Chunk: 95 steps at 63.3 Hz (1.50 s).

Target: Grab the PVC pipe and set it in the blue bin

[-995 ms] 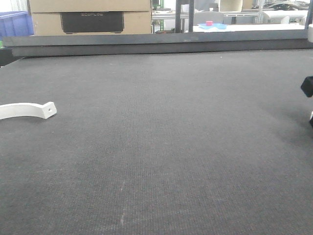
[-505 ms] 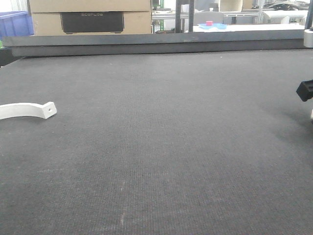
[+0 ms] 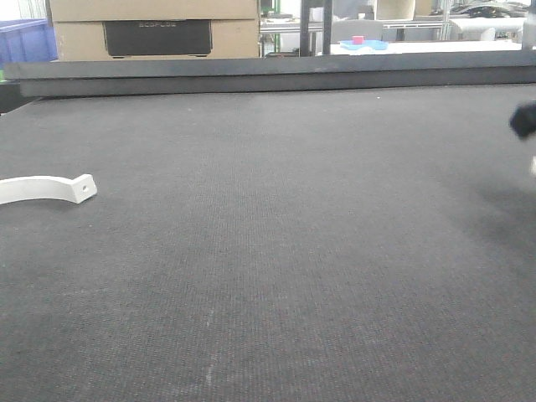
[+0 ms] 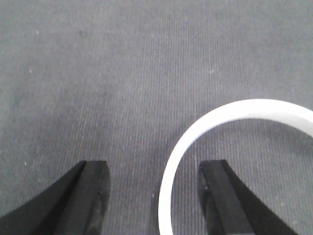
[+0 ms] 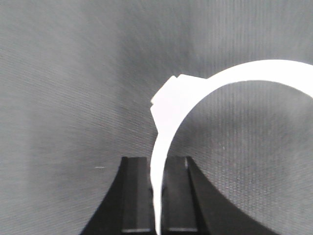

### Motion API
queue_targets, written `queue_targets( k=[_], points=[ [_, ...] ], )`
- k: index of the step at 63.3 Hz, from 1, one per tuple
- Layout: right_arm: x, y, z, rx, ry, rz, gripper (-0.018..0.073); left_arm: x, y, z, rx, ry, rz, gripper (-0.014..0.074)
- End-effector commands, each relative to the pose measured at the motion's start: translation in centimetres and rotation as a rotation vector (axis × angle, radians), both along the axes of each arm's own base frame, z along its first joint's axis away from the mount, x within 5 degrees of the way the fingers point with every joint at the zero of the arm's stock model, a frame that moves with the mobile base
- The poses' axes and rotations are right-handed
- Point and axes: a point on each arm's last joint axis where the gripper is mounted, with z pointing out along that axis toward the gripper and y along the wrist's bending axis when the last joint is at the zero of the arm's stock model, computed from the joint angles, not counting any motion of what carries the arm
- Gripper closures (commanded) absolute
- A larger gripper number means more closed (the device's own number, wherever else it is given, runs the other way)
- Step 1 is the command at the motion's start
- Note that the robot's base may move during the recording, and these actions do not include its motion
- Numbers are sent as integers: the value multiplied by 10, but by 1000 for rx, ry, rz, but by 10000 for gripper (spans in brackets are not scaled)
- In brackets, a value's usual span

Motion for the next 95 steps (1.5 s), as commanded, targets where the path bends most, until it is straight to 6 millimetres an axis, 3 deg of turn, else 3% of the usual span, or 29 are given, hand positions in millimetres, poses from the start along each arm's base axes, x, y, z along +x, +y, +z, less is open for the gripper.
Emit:
queue_targets(
  k=[1,16,27,61,80,87,95],
  points=[
    [-5,7,27,-14,-71,31,728,0,-2,1,-11,16,-1,277],
    [-21,13,71,-38,-226,44,728,-2,-2,-2,-16,57,-1,277],
    [-35,15,91,-49,-300,44,728,-1,-2,-5,-16,66,-1,277],
    [-70,22,126,-50,-442,47,728,12,-1,-39,-27,168,-2,277],
    [-79,23,134,-56,-481,47,728,16,-1,-51,-30,194,-2,283],
    [-79,23,135,-57,-485,47,728,16,-1,-51,-29,192,-2,381],
    [-79,23,135,-57,-487,46,728,16,-1,-51,-29,192,-2,617]
  ],
)
